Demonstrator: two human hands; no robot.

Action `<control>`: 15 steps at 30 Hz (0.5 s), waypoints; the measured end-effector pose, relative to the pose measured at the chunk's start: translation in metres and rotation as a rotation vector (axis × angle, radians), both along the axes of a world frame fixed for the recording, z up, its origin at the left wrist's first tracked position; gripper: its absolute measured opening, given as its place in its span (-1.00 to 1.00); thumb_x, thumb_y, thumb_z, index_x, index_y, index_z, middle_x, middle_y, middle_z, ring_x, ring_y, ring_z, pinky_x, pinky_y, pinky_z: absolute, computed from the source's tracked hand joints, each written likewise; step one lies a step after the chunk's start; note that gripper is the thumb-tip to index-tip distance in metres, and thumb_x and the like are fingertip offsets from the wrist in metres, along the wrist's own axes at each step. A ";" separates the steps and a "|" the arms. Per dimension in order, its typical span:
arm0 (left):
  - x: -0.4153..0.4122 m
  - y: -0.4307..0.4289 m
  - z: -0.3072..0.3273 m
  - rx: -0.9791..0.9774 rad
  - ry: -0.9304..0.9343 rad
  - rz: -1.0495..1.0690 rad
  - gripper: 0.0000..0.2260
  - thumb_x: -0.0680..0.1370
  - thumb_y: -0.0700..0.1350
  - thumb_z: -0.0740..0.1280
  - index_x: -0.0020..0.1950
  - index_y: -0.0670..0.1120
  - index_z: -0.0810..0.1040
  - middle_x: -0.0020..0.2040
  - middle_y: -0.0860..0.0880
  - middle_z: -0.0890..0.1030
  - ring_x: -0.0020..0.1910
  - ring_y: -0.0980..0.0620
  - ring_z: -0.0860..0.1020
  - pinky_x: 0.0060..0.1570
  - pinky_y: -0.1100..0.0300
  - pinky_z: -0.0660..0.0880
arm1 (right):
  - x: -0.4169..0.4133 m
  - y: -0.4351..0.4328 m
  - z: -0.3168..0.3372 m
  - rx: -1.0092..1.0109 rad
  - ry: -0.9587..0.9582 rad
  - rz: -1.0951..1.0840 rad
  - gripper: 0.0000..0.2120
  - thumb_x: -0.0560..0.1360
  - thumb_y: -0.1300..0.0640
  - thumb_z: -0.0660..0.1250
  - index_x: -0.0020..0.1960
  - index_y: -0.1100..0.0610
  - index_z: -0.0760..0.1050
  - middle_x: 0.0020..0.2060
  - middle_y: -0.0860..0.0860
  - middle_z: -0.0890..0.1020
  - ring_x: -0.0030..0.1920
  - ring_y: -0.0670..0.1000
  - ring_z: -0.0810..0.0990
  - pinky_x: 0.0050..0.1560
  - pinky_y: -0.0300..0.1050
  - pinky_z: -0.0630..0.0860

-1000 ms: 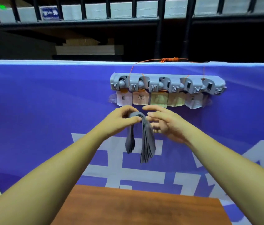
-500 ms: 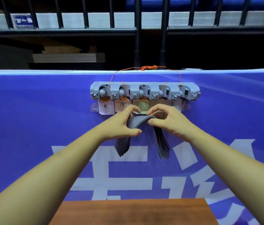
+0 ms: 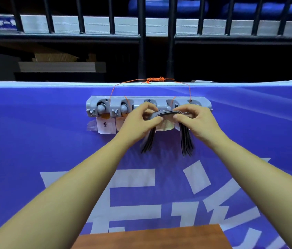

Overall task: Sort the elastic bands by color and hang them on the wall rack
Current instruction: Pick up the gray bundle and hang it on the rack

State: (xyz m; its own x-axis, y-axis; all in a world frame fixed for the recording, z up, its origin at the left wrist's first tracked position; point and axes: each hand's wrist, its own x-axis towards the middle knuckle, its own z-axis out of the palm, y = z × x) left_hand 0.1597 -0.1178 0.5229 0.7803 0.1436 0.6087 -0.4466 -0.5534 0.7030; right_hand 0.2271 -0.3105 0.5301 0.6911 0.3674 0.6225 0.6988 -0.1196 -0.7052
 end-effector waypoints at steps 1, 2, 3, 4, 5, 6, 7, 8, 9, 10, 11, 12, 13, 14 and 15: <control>0.004 -0.001 0.002 -0.006 -0.013 0.027 -0.83 0.47 -0.04 0.44 0.02 0.02 0.54 -0.08 0.06 0.68 -0.13 0.10 0.60 0.00 0.17 0.51 | 0.002 0.002 0.003 0.014 -0.012 -0.012 -0.89 0.49 0.15 0.42 0.00 0.04 0.66 -0.14 -0.07 0.69 -0.20 -0.19 0.60 -0.10 -0.34 0.48; 0.008 -0.002 0.004 -0.010 -0.019 0.055 -0.84 0.48 -0.02 0.43 0.02 0.05 0.54 -0.08 0.08 0.68 -0.12 0.11 0.60 -0.01 0.17 0.50 | 0.005 0.005 0.006 0.025 -0.020 -0.024 -0.90 0.50 0.16 0.40 -0.01 0.05 0.66 -0.14 -0.07 0.68 -0.21 -0.21 0.59 -0.11 -0.37 0.47; 0.012 -0.003 0.005 -0.014 -0.019 0.075 -0.84 0.48 -0.01 0.42 0.02 0.06 0.53 -0.08 0.09 0.68 -0.13 0.12 0.60 -0.04 0.19 0.50 | 0.007 0.007 0.008 0.032 -0.027 -0.036 -0.90 0.50 0.17 0.40 -0.02 0.05 0.66 -0.14 -0.07 0.69 -0.19 -0.20 0.60 -0.10 -0.37 0.48; 0.015 -0.004 0.005 -0.016 -0.019 0.091 -0.85 0.50 -0.01 0.41 0.03 0.06 0.53 -0.08 0.09 0.67 -0.14 0.13 0.59 -0.08 0.23 0.49 | 0.009 0.010 0.009 0.033 -0.032 -0.049 -0.90 0.50 0.16 0.39 -0.02 0.05 0.66 -0.12 -0.07 0.70 -0.14 -0.17 0.62 -0.06 -0.34 0.50; 0.018 -0.005 0.005 -0.012 -0.021 0.106 -0.86 0.51 -0.02 0.40 0.04 0.04 0.53 -0.08 0.09 0.67 -0.17 0.15 0.58 -0.12 0.27 0.47 | 0.012 0.012 0.009 0.027 -0.040 -0.066 -0.91 0.50 0.15 0.39 -0.03 0.04 0.66 -0.12 -0.07 0.70 -0.10 -0.12 0.64 0.00 -0.28 0.53; 0.020 -0.006 0.005 -0.002 -0.025 0.120 -0.86 0.52 -0.04 0.39 0.05 0.03 0.52 -0.08 0.08 0.66 -0.19 0.16 0.57 -0.15 0.31 0.45 | 0.015 0.014 0.008 0.014 -0.054 -0.090 -0.91 0.50 0.13 0.39 -0.04 0.02 0.66 -0.12 -0.09 0.70 -0.07 -0.08 0.64 0.04 -0.21 0.54; 0.022 -0.007 0.004 0.011 -0.026 0.135 -0.86 0.53 -0.04 0.38 0.06 0.02 0.52 -0.08 0.07 0.66 -0.20 0.17 0.55 -0.17 0.33 0.44 | 0.018 0.016 0.007 -0.005 -0.070 -0.117 -0.92 0.50 0.11 0.38 -0.06 0.00 0.65 -0.14 -0.11 0.69 -0.06 -0.06 0.64 0.05 -0.15 0.54; 0.024 -0.008 0.003 0.023 -0.023 0.144 -0.87 0.54 -0.05 0.37 0.06 0.01 0.51 -0.08 0.06 0.65 -0.20 0.16 0.55 -0.17 0.31 0.44 | 0.020 0.018 0.005 -0.025 -0.086 -0.143 -0.92 0.50 0.10 0.38 -0.06 -0.02 0.64 -0.15 -0.12 0.69 -0.06 -0.07 0.64 0.05 -0.12 0.54; 0.026 -0.009 0.001 0.033 -0.019 0.151 -0.87 0.54 -0.05 0.36 0.07 0.00 0.51 -0.08 0.05 0.65 -0.19 0.14 0.55 -0.16 0.28 0.44 | 0.021 0.020 0.004 -0.043 -0.102 -0.164 -0.92 0.50 0.09 0.36 -0.06 -0.03 0.64 -0.16 -0.13 0.69 -0.08 -0.07 0.64 0.03 -0.11 0.54; 0.027 -0.009 -0.002 0.044 -0.015 0.155 -0.88 0.55 -0.05 0.35 0.07 -0.01 0.51 -0.08 0.04 0.65 -0.16 0.11 0.56 -0.14 0.27 0.43 | 0.021 0.023 0.002 -0.057 -0.113 -0.180 -0.90 0.51 0.08 0.35 -0.06 -0.03 0.64 -0.16 -0.12 0.69 -0.09 -0.08 0.64 0.01 -0.11 0.54; 0.029 -0.008 -0.004 0.056 -0.012 0.159 -0.88 0.56 -0.05 0.34 0.07 -0.01 0.50 -0.07 0.03 0.65 -0.14 0.09 0.56 -0.14 0.28 0.43 | 0.021 0.025 0.000 -0.063 -0.117 -0.191 -0.89 0.52 0.08 0.33 -0.04 -0.02 0.64 -0.16 -0.11 0.69 -0.10 -0.08 0.64 -0.01 -0.13 0.54; 0.030 -0.008 -0.005 0.069 -0.011 0.167 -0.88 0.56 -0.05 0.33 0.08 -0.01 0.50 -0.06 0.03 0.65 -0.12 0.08 0.56 -0.13 0.28 0.42 | 0.021 0.027 -0.002 -0.066 -0.117 -0.195 -0.88 0.53 0.09 0.32 -0.02 -0.01 0.64 -0.16 -0.10 0.69 -0.11 -0.08 0.64 -0.02 -0.16 0.53; 0.032 -0.007 -0.007 0.084 -0.011 0.175 -0.87 0.56 -0.05 0.32 0.09 -0.01 0.50 -0.05 0.03 0.64 -0.10 0.08 0.56 -0.11 0.26 0.42 | 0.021 0.028 -0.005 -0.072 -0.116 -0.197 -0.86 0.54 0.09 0.31 0.01 0.01 0.64 -0.15 -0.10 0.69 -0.11 -0.09 0.63 -0.04 -0.23 0.52; 0.033 -0.006 -0.008 0.099 -0.013 0.182 -0.87 0.56 -0.05 0.32 0.09 0.00 0.50 -0.04 0.03 0.64 -0.11 0.07 0.55 -0.11 0.21 0.42 | 0.020 0.030 -0.007 -0.078 -0.114 -0.197 -0.84 0.55 0.10 0.30 0.05 0.01 0.64 -0.15 -0.10 0.68 -0.11 -0.12 0.62 -0.07 -0.33 0.49; 0.034 -0.005 -0.009 0.111 -0.017 0.187 -0.87 0.56 -0.05 0.31 0.10 0.00 0.49 -0.03 0.03 0.64 -0.13 0.08 0.54 -0.13 0.19 0.42 | 0.020 0.030 -0.009 -0.084 -0.110 -0.196 -0.82 0.55 0.11 0.29 0.08 0.01 0.64 -0.14 -0.11 0.68 -0.11 -0.17 0.61 -0.10 -0.41 0.45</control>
State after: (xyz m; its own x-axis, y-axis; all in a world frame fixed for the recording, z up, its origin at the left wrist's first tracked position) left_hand 0.1940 -0.1232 0.5141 0.7358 0.2158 0.6419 -0.3404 -0.7015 0.6261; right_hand 0.2475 -0.2805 0.5216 0.6843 0.2866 0.6706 0.7283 -0.3154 -0.6084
